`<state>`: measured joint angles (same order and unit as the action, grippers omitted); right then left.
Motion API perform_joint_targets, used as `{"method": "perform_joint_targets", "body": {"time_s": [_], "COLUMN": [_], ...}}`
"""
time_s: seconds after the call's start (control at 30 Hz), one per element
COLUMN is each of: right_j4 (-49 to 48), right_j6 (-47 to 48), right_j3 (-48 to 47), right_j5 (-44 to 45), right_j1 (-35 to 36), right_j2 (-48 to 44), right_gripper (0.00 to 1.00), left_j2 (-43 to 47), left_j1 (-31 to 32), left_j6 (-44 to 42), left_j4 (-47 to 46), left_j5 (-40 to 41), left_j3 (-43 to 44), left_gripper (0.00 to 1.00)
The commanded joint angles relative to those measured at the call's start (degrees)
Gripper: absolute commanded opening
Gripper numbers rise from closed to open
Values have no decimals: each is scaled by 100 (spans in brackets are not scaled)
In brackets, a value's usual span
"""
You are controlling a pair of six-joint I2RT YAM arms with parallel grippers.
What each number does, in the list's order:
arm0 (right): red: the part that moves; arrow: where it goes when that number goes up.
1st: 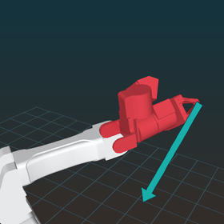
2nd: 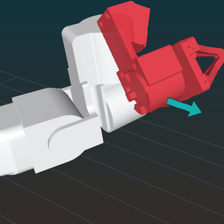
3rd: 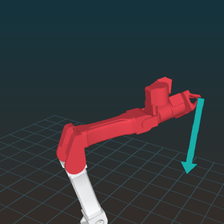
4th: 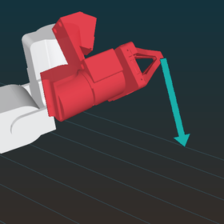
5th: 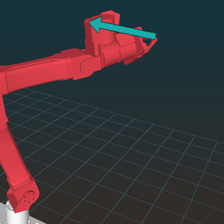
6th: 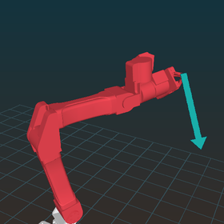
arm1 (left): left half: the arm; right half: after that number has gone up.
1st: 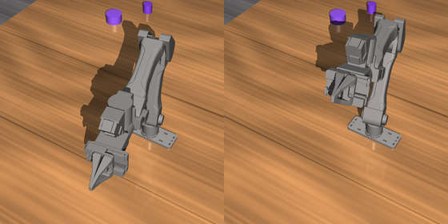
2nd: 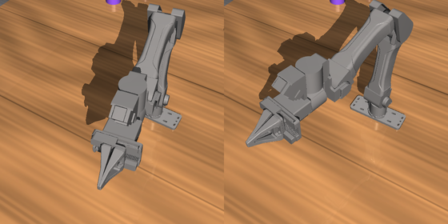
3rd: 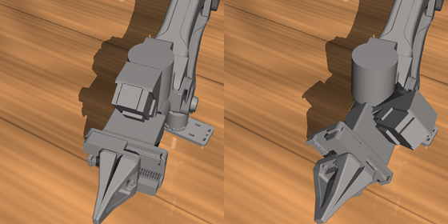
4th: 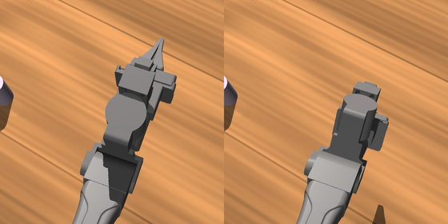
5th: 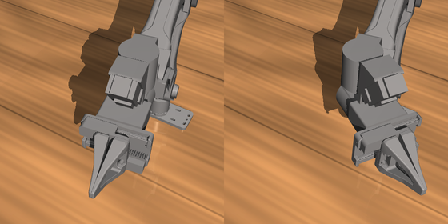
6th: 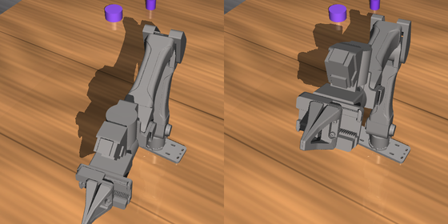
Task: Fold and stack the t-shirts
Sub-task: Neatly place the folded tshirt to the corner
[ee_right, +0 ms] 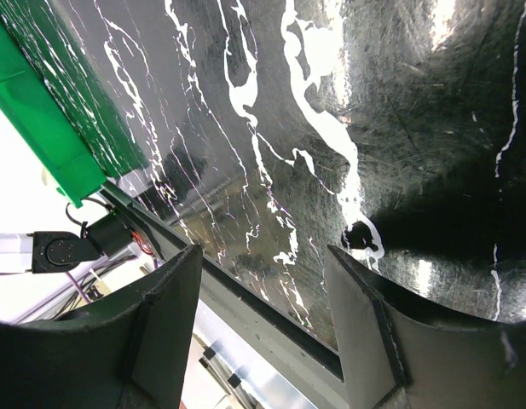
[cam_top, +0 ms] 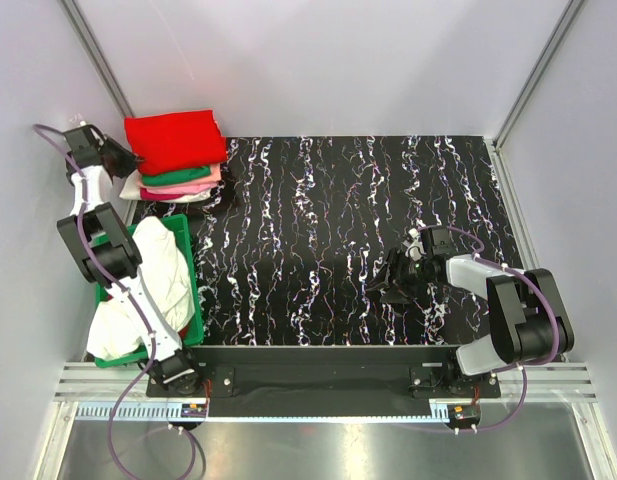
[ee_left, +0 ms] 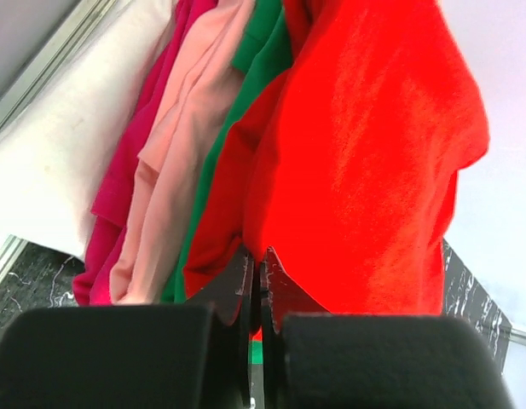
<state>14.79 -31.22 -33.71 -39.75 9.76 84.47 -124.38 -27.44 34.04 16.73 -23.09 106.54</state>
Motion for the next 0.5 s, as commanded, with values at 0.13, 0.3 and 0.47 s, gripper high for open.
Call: {"method": "perform_joint_targets", "body": {"time_s": [0.13,0.3,0.47], "right_j4": [-116,-99,-108], "right_j6": [125,125,125], "right_j3": [-74,-74,-74], "right_j5": [-68,-86,-86], "right_j1": [35,35,35], "right_j2": [52,52,61], "right_gripper": [66,66,66], "left_j2": [-323,-683,-1282], "left_j1": [-279,-420,-578], "left_j6": [-336,-415,-557], "left_j4": [444,795,1280], "left_j5": [253,261,305], "left_j3": [1394,2035,2837], "left_gripper": [0,1,6]}}
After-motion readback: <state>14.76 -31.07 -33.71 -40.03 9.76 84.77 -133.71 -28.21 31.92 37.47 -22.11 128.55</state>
